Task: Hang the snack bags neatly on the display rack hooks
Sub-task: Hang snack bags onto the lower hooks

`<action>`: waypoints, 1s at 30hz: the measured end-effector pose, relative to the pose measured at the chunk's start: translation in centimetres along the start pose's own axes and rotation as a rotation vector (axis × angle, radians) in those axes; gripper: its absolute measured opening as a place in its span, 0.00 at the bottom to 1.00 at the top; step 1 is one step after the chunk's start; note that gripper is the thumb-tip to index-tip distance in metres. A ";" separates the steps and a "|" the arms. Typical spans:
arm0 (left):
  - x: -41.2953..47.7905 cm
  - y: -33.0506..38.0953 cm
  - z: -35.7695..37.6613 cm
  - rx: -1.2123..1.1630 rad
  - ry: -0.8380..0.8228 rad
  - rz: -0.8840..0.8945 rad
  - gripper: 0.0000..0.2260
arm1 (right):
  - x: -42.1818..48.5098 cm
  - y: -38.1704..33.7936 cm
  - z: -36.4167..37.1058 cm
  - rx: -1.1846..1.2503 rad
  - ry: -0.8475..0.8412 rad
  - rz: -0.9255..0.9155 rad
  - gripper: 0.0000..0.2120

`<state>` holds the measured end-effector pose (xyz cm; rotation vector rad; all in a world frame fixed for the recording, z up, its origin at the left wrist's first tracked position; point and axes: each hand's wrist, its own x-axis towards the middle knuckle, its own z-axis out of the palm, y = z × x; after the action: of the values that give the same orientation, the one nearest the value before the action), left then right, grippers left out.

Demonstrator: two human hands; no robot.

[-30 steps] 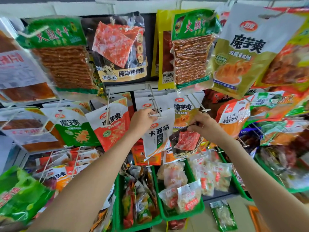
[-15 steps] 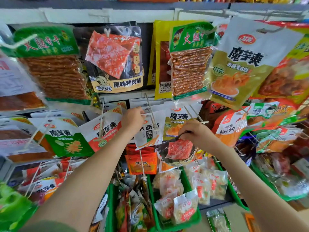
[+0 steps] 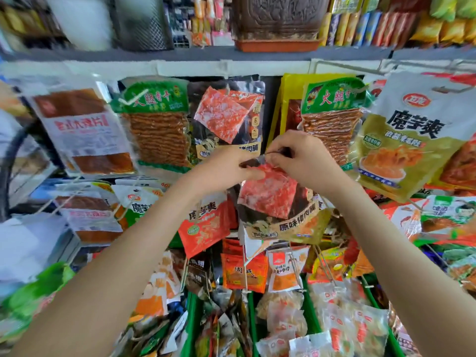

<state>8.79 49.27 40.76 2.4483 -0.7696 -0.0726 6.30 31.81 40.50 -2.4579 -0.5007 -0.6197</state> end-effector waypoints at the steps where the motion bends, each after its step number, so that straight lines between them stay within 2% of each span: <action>1: 0.0 -0.2 -0.5 0.002 0.076 -0.002 0.09 | 0.9 -0.6 0.0 0.010 0.025 -0.006 0.05; 2: -0.1 -0.2 -1.2 -0.002 0.142 0.009 0.08 | 1.9 -1.0 0.1 0.014 0.059 -0.012 0.05; 5: -0.1 -0.1 -3.6 0.028 0.299 0.006 0.14 | 4.9 -2.3 0.2 -0.100 0.161 0.048 0.08; 8: 0.4 0.0 -6.0 0.041 0.368 -0.028 0.07 | 7.4 -3.6 -0.1 -0.147 0.175 0.136 0.11; 11: 0.8 -0.3 -8.1 -0.010 0.433 -0.037 0.07 | 8.9 -4.6 -0.3 -0.086 0.221 0.137 0.08; 17: -0.3 -1.0 -9.1 -0.057 0.398 0.024 0.04 | 7.9 -5.3 0.1 0.014 0.310 0.073 0.06; 20: -0.8 -0.9 -9.8 -0.114 0.411 0.064 0.04 | 8.0 -5.8 -0.2 0.046 0.361 0.063 0.10; 22: -0.7 -0.9 -10.2 -0.114 0.420 0.070 0.04 | 8.4 -6.2 -0.3 -0.005 0.349 0.078 0.12; 30: 0.3 -0.7 -10.2 -0.105 0.401 0.054 0.06 | 8.4 -6.2 -0.8 0.052 0.309 0.127 0.05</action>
<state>11.51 54.70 48.94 2.2383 -0.6319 0.3778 10.06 37.94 48.03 -2.2679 -0.2326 -0.9003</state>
